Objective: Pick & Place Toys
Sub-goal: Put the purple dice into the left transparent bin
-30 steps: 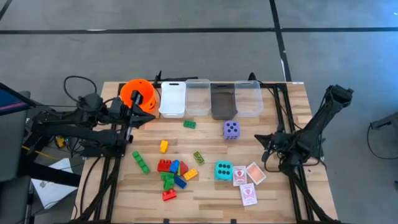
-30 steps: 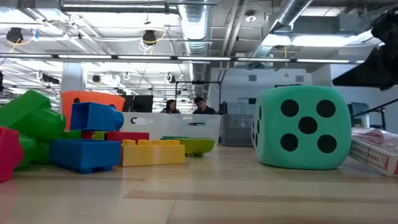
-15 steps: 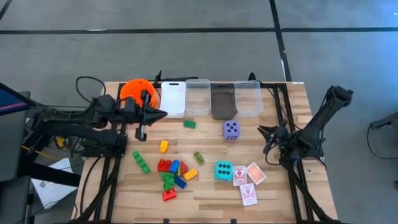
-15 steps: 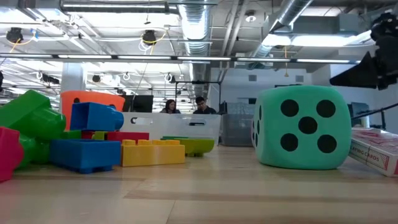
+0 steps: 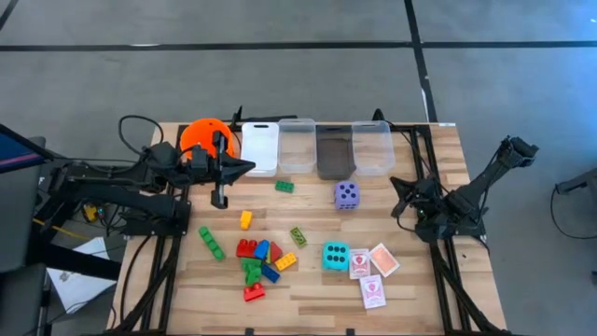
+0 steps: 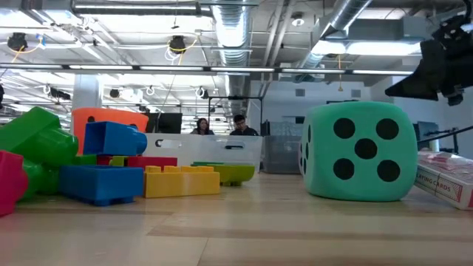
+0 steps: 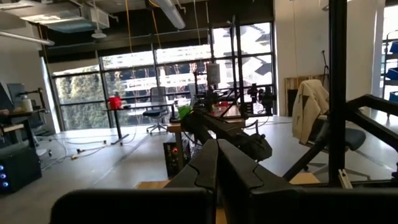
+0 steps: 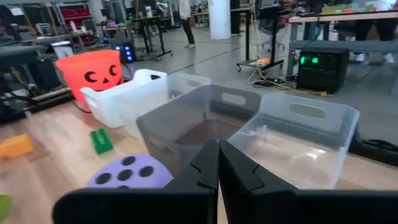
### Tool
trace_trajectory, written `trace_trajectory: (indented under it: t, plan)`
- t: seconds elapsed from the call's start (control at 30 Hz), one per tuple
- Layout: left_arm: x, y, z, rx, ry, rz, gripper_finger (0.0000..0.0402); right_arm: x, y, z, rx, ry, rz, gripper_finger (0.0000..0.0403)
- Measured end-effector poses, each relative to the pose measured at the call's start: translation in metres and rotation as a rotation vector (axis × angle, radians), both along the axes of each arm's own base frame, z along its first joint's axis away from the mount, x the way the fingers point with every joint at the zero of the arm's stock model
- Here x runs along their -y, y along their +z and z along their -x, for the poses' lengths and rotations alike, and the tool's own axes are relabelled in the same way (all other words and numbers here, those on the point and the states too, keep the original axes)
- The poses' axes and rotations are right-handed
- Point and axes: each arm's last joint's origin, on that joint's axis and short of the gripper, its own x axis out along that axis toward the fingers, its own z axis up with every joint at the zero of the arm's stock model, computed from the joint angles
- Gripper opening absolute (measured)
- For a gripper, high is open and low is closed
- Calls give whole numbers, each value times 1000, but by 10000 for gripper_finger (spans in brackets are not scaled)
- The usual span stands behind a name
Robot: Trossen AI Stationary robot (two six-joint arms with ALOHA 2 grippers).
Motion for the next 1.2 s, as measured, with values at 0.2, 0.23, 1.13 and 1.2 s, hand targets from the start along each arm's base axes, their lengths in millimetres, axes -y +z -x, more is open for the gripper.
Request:
trace_trajectory:
  t: [0.2,0.23,1.13,1.2]
  plan:
    - [0,1,0,8,0,-2,0,-8,6,-7,-52,81,16,1]
    - [0,1,0,8,1,-2,0,-9,7,-8,-70,102,13,1]
    - [0,0,0,0,-1,4,0,58,-10,-37,-86,566,-26,0]
    - [0,0,0,0,-1,5,0,64,-12,-35,-68,598,-29,0]
